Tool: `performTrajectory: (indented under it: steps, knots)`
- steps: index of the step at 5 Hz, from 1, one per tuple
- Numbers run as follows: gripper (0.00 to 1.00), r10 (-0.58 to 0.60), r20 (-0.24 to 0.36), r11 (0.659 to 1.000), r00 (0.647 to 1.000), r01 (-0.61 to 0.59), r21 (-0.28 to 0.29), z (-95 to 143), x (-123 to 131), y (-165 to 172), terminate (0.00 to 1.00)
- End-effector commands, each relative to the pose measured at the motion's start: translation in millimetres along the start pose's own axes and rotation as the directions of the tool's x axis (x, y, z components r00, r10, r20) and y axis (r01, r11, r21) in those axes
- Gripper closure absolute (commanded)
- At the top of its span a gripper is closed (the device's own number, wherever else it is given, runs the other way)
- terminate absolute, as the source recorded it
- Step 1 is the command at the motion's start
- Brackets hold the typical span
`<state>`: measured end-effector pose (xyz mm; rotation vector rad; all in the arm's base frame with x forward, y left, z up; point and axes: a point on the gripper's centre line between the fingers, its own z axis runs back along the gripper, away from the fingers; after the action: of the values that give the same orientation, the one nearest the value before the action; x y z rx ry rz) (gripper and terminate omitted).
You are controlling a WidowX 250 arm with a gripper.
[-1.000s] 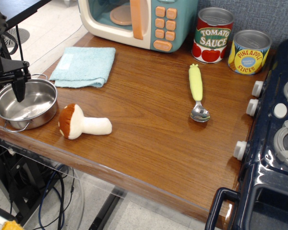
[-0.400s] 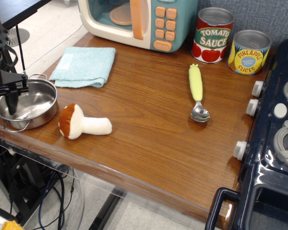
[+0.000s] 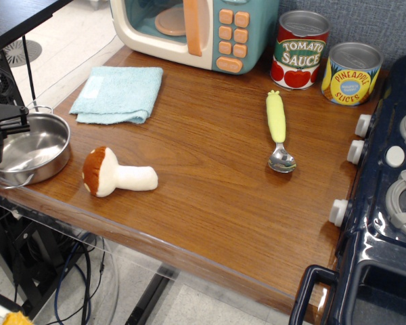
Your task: Move the pot to the bottom right of the table near the stove.
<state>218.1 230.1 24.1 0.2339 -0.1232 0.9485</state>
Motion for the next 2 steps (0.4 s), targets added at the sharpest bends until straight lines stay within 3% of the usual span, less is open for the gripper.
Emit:
performTrajectory:
  steps: [1, 2]
  knots:
    - [1.0, -0.041, 0.051, 0.999, 0.998, 0.043, -0.029, 8.2, 1.8, -12.8, 0.0]
    - [1.0, -0.046, 0.056, 0.998, 0.997, 0.048, -0.036, 10.2, -0.2, -14.2, 0.0]
